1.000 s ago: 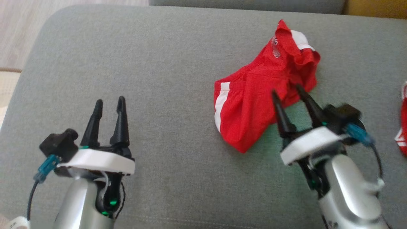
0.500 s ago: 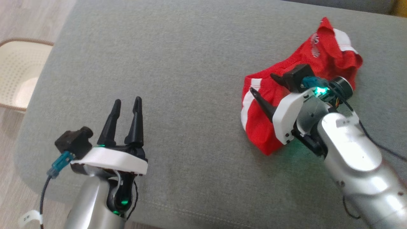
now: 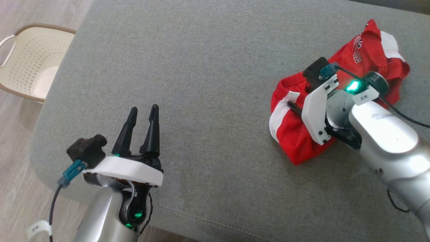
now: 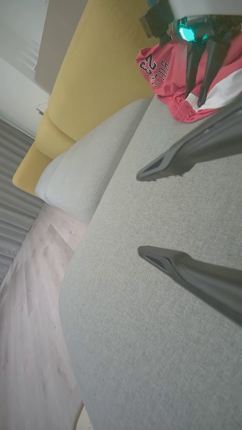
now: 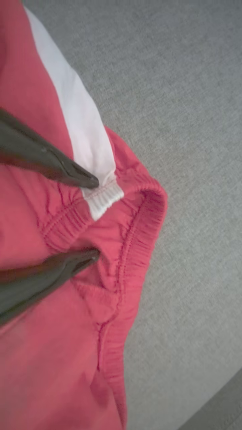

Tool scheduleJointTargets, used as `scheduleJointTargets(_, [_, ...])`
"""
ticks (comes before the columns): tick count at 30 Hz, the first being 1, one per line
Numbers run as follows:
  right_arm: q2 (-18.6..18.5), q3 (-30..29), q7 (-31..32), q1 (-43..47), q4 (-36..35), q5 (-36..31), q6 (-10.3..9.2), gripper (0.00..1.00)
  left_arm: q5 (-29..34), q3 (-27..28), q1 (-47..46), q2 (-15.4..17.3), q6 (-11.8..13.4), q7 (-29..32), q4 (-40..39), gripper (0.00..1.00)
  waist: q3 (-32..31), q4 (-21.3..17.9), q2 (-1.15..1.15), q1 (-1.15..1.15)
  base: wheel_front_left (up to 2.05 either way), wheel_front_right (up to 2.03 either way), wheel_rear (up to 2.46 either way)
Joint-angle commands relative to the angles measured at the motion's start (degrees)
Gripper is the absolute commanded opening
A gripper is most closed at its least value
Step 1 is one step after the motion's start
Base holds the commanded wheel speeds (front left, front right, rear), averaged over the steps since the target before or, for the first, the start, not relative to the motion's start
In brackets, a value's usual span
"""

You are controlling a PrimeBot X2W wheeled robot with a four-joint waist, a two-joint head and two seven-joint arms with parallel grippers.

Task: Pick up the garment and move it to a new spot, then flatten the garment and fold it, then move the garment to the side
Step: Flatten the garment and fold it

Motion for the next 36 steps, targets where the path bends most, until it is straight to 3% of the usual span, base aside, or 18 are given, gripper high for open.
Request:
scheduleJointTargets(1, [-0.7,1.2,0.2,-1.2,-1.2,1.4,-0.05,0.00,-0.4,1.4,-2.1,0.7,0.4,-0.5,-1.6,1.00,0.0,0.0,0.00,0.00,0.00,0.00,0.00])
scheduleJointTargets(7, [-1.9,0.1,-8.3,-2.9,0.1,4.0,-0.05,0.00,-0.4,1.7,-2.0,0.7,0.7,-0.5,-1.2,1.00,-1.1,-0.5,0.00,0.00,0.00,0.00,0.00])
scheduleJointTargets(14, [-2.5,-7.0,-24.4,-3.4,-0.2,1.1,-0.05,0.00,0.8,3.4,-1.1,0.7,0.6,-0.5,-1.1,1.00,-3.7,-2.5,0.00,0.00,0.00,0.00,0.00])
scheduleJointTargets(15, [-2.5,-7.0,-24.4,-3.4,-0.2,1.1,-0.05,0.00,0.8,3.4,-1.1,0.7,0.6,-0.5,-1.1,1.00,-3.7,-2.5,0.00,0.00,0.00,0.00,0.00])
scheduleJointTargets(23, [-3.9,-23.1,-39.4,-1.1,-5.9,-7.2,-0.05,0.00,2.5,6.3,0.9,0.7,0.2,-0.5,-1.2,1.00,-7.8,-6.9,0.00,0.00,0.00,0.00,0.00])
scheduleJointTargets(29, [-6.1,-37.5,-41.9,2.7,-19.0,-14.7,-0.05,0.00,3.1,7.2,2.4,0.7,-0.1,-0.5,-1.2,1.00,-10.8,-9.8,0.00,0.00,0.00,0.00,0.00])
scheduleJointTargets(36, [-9.3,-42.8,-35.8,7.3,-33.9,-18.8,-0.05,0.00,2.8,6.2,2.9,0.7,-0.4,-0.5,-1.0,1.00,-11.3,-8.9,0.00,0.00,0.00,0.00,0.00])
